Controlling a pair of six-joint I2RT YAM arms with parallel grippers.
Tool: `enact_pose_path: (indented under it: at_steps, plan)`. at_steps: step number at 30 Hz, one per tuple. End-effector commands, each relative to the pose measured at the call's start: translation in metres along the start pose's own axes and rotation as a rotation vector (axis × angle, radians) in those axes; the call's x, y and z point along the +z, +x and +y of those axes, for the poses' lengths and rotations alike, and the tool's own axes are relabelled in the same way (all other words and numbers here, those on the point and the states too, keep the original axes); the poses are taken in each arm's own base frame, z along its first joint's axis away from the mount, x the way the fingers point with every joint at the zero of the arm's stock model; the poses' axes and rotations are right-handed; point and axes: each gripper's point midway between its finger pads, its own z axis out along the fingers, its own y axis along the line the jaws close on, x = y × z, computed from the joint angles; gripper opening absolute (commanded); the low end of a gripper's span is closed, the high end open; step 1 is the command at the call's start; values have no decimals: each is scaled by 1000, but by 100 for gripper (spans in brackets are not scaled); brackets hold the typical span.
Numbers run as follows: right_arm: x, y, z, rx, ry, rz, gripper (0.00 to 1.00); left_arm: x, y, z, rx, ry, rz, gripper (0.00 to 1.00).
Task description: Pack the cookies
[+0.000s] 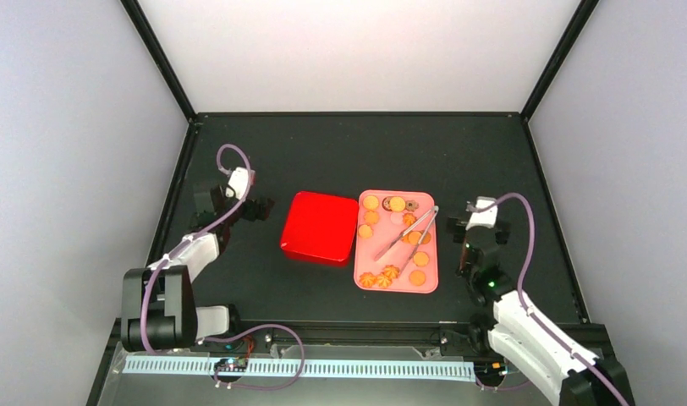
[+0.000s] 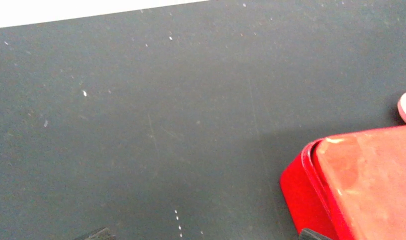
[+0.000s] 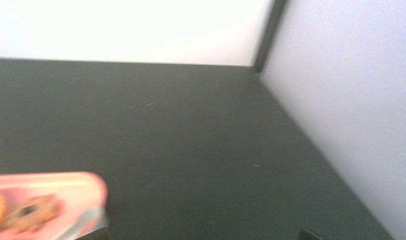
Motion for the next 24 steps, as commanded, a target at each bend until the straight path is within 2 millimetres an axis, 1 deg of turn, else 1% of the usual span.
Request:
enact_pose_path:
  at_steps: [1, 3, 5, 6, 7, 9, 11, 13, 16, 18, 19, 21, 22, 23, 24]
  plan:
    - [-12, -39, -68, 193, 275, -257, 100, -11, -47, 8, 69, -60, -246, 99]
    - [-6, -32, -81, 241, 320, -246, 100, -13, -45, 8, 69, -69, -278, 99]
    - [2, -32, -85, 280, 321, -250, 100, -13, -41, 8, 75, -80, -297, 99]
    - [7, -31, -85, 283, 318, -245, 100, -14, -43, 10, 78, -90, -312, 99]
    - [16, -25, -81, 259, 311, -221, 100, -14, -44, 12, 69, -99, -308, 99]
    - [30, -20, -73, 223, 292, -200, 100, -12, -44, 16, 50, -115, -292, 99]
    - [40, -15, -72, 229, 294, -194, 100, -13, -46, 17, 51, -119, -296, 99]
    - [45, -20, -74, 252, 300, -222, 100, -13, -46, 18, 50, -126, -299, 99]
    - [56, -22, -71, 264, 247, -238, 100, -15, -44, 22, 34, -161, -310, 99]
    - [63, -21, -63, 236, 200, -243, 100, -18, -45, 23, 25, -175, -333, 99]
    - [67, -21, -51, 199, 139, -231, 100, -20, -48, 21, 16, -170, -359, 99]
    - [70, -18, -35, 146, 51, -235, 100, -20, -35, 4, 95, -133, -442, 99]
    - [70, -17, -30, 133, 24, -244, 100, -22, -35, -3, 140, -126, -498, 99]
    - [70, -17, -26, 118, 8, -256, 100, -21, -37, -6, 154, -132, -494, 99]
    - [71, -17, -25, 110, 4, -252, 100, -14, -38, -1, 129, -151, -428, 99]
